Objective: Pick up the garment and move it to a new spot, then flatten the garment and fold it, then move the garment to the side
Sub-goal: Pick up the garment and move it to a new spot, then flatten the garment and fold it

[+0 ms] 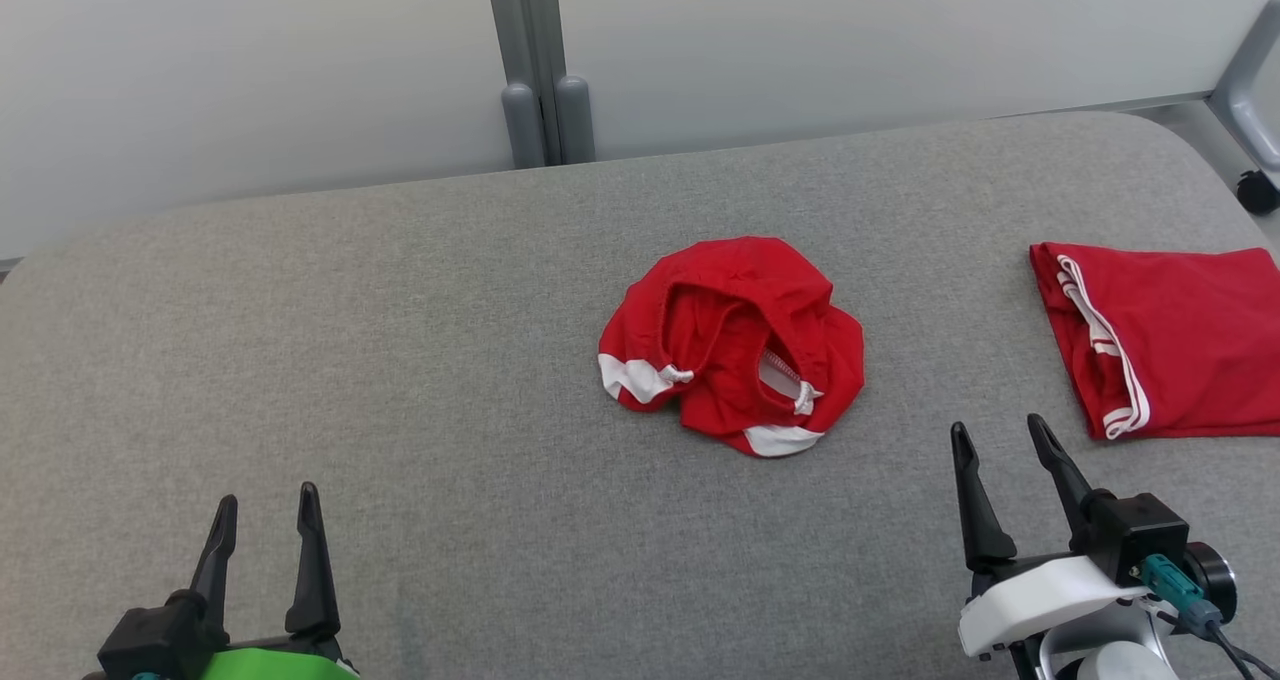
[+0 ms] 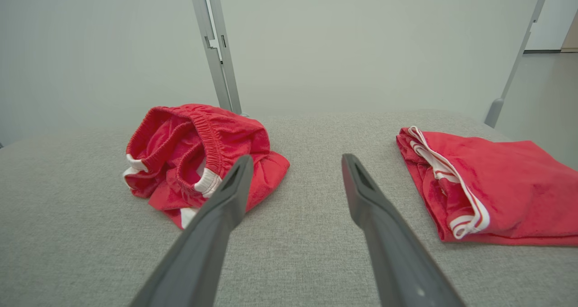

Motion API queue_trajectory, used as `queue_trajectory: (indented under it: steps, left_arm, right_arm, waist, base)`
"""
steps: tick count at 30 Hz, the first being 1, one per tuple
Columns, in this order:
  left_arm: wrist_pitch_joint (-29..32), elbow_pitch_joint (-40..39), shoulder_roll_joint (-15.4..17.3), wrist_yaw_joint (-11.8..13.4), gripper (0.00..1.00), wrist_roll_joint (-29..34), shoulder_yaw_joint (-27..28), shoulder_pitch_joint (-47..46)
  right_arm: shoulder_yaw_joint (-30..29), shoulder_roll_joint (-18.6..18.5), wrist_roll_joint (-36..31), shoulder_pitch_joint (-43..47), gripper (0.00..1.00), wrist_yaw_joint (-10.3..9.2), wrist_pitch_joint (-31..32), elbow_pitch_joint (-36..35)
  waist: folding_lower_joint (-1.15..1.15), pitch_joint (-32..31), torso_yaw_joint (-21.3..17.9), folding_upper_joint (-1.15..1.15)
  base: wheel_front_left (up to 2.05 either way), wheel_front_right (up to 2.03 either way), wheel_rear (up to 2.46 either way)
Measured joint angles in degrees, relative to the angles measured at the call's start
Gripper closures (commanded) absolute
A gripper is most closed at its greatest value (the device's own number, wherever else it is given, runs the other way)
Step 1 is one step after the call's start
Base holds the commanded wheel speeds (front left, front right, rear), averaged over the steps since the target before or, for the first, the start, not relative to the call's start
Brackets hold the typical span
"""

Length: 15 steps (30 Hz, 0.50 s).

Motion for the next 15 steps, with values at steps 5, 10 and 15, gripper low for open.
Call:
queue_trajectory:
  steps: [5,10,15]
  left_arm:
    - [0.0,-0.1,-0.1,0.0,0.00,0.1,-0.1,0.1]
    - [0.0,-0.1,-0.1,0.0,0.00,0.1,-0.3,0.1]
    - [0.0,1.0,-0.1,0.0,0.00,0.0,-4.6,-0.5]
  right_arm:
    - [-0.1,0.0,0.0,0.0,0.00,0.00,0.0,0.0]
    - [0.1,0.0,0.0,0.0,0.00,0.00,0.0,0.1]
    - [0.1,0.0,0.0,0.0,0.00,0.00,0.0,0.0]
  waist:
    - [0.00,-0.2,0.2,0.00]
    - [0.00,-0.3,0.1,0.00]
    - [0.00,-0.3,-0.1,0.00]
  base:
    - [0.00,0.00,0.00]
    - [0.00,0.00,0.00]
    - [0.00,0.00,0.00]
